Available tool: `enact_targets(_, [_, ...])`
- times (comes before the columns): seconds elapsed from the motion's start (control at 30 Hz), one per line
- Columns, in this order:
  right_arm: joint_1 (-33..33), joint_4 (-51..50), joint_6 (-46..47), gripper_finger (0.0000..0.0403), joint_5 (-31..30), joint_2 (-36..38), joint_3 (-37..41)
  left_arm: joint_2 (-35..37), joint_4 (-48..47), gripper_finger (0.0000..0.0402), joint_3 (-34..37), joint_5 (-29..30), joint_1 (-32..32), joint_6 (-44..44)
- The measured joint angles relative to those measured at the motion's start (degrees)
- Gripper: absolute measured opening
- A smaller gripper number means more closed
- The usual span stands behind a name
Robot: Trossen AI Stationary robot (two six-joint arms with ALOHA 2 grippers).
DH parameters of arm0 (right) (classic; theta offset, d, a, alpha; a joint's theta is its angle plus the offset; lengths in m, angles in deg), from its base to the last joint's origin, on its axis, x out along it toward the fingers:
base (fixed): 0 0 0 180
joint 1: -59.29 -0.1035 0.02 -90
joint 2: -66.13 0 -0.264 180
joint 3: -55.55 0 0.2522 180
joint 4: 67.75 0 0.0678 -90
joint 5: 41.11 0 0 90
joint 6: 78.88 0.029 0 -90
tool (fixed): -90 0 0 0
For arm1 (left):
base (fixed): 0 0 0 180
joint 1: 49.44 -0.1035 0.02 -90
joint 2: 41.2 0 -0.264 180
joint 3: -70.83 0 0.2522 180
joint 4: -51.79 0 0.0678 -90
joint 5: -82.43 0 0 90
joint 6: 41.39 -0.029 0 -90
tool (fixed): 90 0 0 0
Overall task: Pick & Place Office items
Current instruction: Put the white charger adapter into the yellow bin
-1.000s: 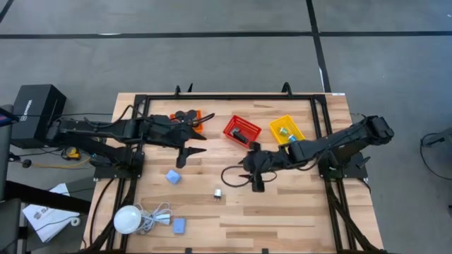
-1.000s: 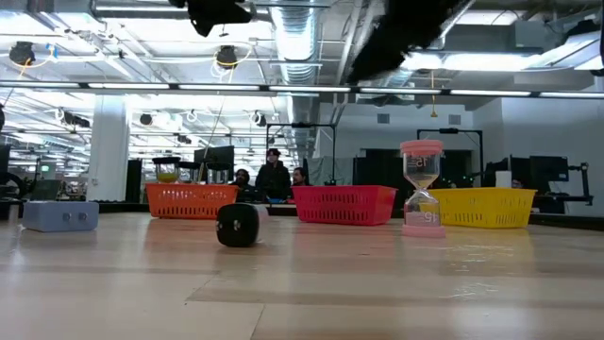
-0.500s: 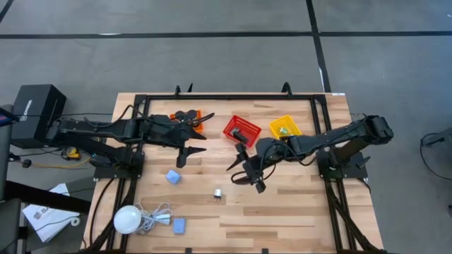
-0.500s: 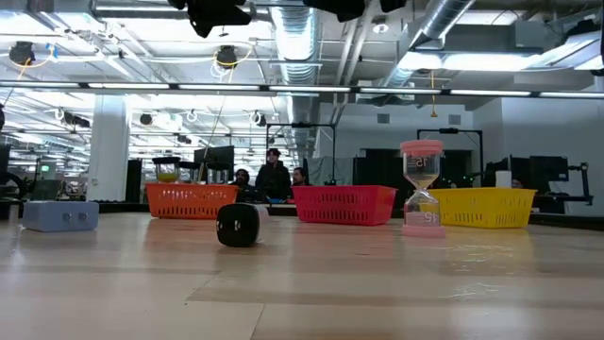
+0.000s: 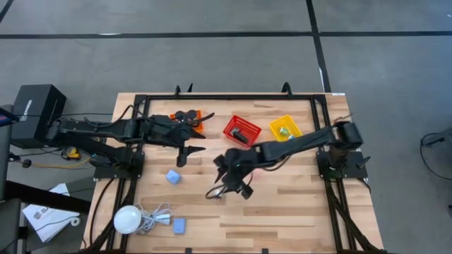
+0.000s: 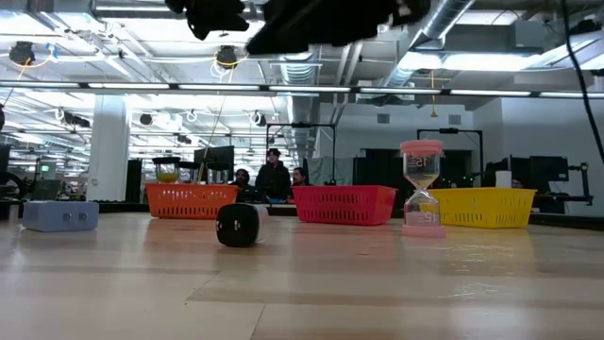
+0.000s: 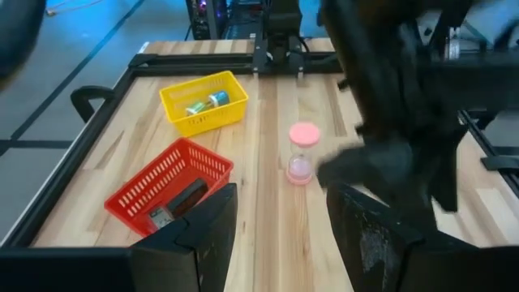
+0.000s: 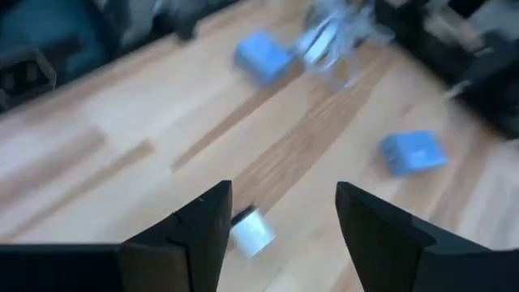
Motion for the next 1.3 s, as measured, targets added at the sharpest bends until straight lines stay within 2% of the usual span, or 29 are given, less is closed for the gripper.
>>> enact_targets(0.1, [-1.2,-4.4,-4.5,0.0212,-0.1,-5.4,-6.9,0.0,-1.2,0.0185,0.0,0.0,0.0,-0.1])
enact_targets(0.4, [-2.3,-28.5,-14.2,0.0212,-0.4,-23.0,-29.3,0.1,-1.4,0.0185,0.0,-0.1,0.0,-0.1])
enact_targets(0.5, [-3.2,-33.8,-17.3,0.0212,-2.8,-28.7,-35.8,0.1,-2.2,0.0185,0.0,-0.1,0.0,0.1])
enact_targets(0.67, [-4.9,-43.6,-20.8,0.0212,-10.8,-35.3,-44.7,0.1,-4.1,0.0185,0.0,-0.3,0.0,0.1])
enact_targets(0.83, [-5.0,-46.9,-21.0,0.0212,-12.0,-39.0,-48.9,0.1,-5.0,0.0185,0.0,-0.3,0.0,0.1])
enact_targets(1.13, [-3.4,-47.4,-21.4,0.0211,-13.2,-39.0,-49.0,0.1,-5.0,0.0185,0.0,-0.3,0.0,0.1])
enact_targets(1.3, [-2.2,-47.6,-21.0,0.0182,-12.9,-39.0,-49.0,0.1,-5.1,0.0186,0.0,-0.2,0.0,0.1])
